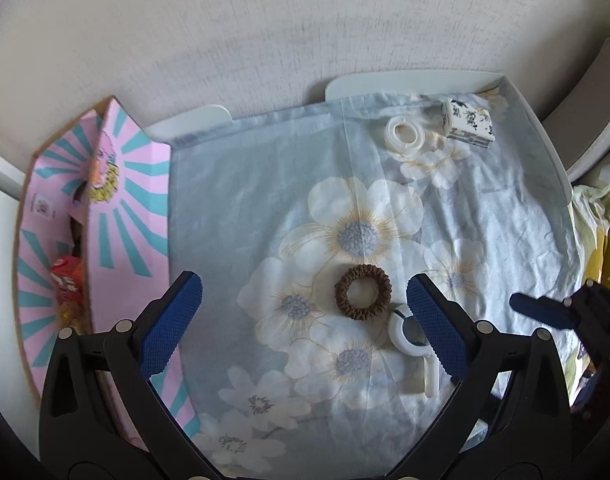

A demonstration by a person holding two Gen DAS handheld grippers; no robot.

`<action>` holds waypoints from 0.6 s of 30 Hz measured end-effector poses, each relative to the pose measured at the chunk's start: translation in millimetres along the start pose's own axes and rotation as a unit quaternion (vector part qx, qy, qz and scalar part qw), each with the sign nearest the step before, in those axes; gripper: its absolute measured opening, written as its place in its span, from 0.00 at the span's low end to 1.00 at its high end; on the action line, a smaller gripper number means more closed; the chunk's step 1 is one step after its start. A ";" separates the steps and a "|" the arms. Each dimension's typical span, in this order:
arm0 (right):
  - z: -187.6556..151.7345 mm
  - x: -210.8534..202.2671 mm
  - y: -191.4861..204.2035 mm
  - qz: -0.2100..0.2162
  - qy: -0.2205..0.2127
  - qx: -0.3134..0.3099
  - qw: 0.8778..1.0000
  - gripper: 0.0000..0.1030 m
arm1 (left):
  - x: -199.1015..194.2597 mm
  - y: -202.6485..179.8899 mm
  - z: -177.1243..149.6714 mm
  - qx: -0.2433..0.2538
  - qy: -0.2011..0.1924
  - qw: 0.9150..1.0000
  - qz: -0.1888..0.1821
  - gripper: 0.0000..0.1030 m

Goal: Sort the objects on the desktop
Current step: 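Return both tools to the remaining items on the cloth, then grasp the brown hair tie with the left gripper while the right gripper grasps the white clip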

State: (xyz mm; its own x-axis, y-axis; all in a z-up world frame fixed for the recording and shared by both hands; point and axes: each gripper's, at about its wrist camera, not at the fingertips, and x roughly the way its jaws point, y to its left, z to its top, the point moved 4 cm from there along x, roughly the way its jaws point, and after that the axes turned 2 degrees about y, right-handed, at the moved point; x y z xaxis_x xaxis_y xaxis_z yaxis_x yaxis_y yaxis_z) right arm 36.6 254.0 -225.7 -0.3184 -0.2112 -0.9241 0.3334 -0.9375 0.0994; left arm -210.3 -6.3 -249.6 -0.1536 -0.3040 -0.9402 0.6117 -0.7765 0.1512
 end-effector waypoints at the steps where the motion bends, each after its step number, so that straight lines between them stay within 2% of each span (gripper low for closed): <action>1: -1.9 3.9 1.8 0.003 0.002 -0.003 1.000 0.60 | 6.6 -2.3 -0.8 0.000 0.003 1.000 -0.002 0.99; 4: -7.7 14.7 8.5 0.006 0.003 -0.014 1.000 0.60 | 22.8 -10.5 -4.8 0.003 0.002 1.000 -0.015 0.99; 9: -11.1 32.6 21.7 -0.013 0.002 -0.051 0.999 0.59 | 46.4 -19.7 -11.1 0.001 0.010 1.000 -0.025 0.99; 15: -11.5 45.0 25.7 -0.006 0.007 -0.055 0.998 0.59 | 60.6 -20.4 -13.4 -0.018 0.013 1.000 -0.021 0.99; 18: -12.2 47.9 26.3 -0.009 0.009 -0.059 0.998 0.49 | 61.4 -18.9 -16.1 -0.027 0.006 0.999 -0.026 0.97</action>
State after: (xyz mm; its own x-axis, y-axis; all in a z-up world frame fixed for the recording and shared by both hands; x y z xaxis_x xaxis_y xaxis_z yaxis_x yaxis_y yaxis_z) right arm 41.0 222.7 -271.9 -0.3103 -0.1884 -0.9318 0.4298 -0.9021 0.0393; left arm -218.8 -1.3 -315.1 -0.1764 -0.2568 -0.9502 0.6441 -0.7601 0.0859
